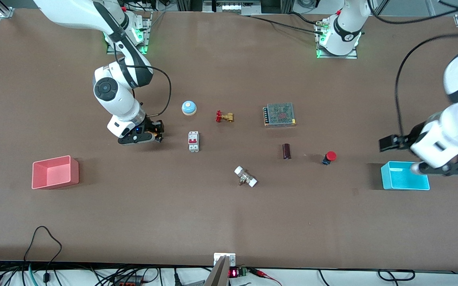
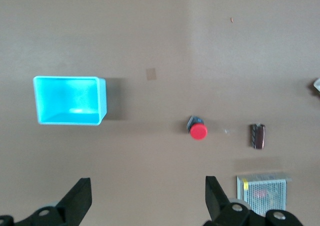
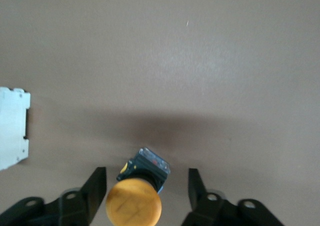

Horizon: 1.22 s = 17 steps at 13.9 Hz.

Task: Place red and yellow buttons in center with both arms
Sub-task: 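Set the buttons down and open both grippers, then raise them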

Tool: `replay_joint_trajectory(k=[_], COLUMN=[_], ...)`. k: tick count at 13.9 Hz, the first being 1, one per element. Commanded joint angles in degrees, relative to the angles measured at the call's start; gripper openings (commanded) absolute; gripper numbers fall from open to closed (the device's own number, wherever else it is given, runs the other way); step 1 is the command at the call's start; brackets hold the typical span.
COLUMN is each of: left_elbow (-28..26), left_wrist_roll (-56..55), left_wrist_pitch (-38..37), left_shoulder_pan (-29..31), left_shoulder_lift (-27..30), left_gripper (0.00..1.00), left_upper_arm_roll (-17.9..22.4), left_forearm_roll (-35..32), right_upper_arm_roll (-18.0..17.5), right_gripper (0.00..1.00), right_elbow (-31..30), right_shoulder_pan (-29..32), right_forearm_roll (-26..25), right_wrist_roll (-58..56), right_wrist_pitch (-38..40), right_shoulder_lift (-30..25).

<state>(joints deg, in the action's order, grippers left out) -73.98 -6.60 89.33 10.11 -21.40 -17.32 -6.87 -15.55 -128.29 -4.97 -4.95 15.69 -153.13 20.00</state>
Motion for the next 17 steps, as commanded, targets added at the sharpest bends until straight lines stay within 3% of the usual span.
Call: replay_joint_trajectory(k=[1, 5, 7, 9, 10, 12, 13, 15, 17], left_elbow=[1.04, 1.04, 0.95, -1.59, -6.56, -16.93, -20.03, -22.25, -22.43], left_wrist_roll=[2.02, 2.03, 2.38, 3.08, 3.34, 7.10, 10.43, 12.05, 12.22], left_wrist_pitch=[-3.54, -3.54, -3.63, -3.19, -2.58, 1.88, 4.43, 7.35, 5.70], left_shoulder_pan=[-0.09, 0.17, 1.05, 0.27, -1.48, -9.71, -11.41, -11.43, -11.43], left_shoulder_lift=[2.23, 2.24, 2.24, 5.65, 9.41, 17.59, 19.97, 22.10, 22.98], left_gripper=[1.00, 1.00, 1.00, 1.00, 1.00, 1.00, 1.00, 1.00, 1.00], left_upper_arm_roll=[-0.26, -0.17, -0.61, 0.09, 2.53, 15.24, 17.39, 17.41, 17.24], left_forearm_roll=[-0.16, 0.02, 0.02, 1.33, 2.99, 11.13, 12.22, 7.78, 4.68], right_upper_arm_roll=[-0.09, 0.00, 0.08, 0.43, 1.91, 6.83, 9.11, 12.38, 13.35], right_gripper=[1.00, 1.00, 1.00, 1.00, 1.00, 1.00, 1.00, 1.00, 1.00], right_elbow=[3.56, 16.55, 18.95, 19.13, 19.83, 24.91, 27.63, 29.94, 31.87], right_shoulder_pan=[0.84, 1.89, 4.17, 7.16, 7.61, 8.05, 8.57, 9.54, 9.98], right_forearm_roll=[-1.03, -0.41, -0.15, -0.15, 0.46, 4.57, 6.25, 6.80, 6.10], right_wrist_roll=[2.15, 1.97, 1.71, 0.14, -2.39, -11.86, -16.44, -19.90, -20.09], right_wrist_pitch=[2.03, 23.52, 28.74, 32.00, 34.54, 41.99, 45.43, 48.79, 51.25], right_shoulder_lift=[-0.66, -5.05, -8.29, -11.63, -13.30, -14.11, -14.11, -15.94, -17.10])
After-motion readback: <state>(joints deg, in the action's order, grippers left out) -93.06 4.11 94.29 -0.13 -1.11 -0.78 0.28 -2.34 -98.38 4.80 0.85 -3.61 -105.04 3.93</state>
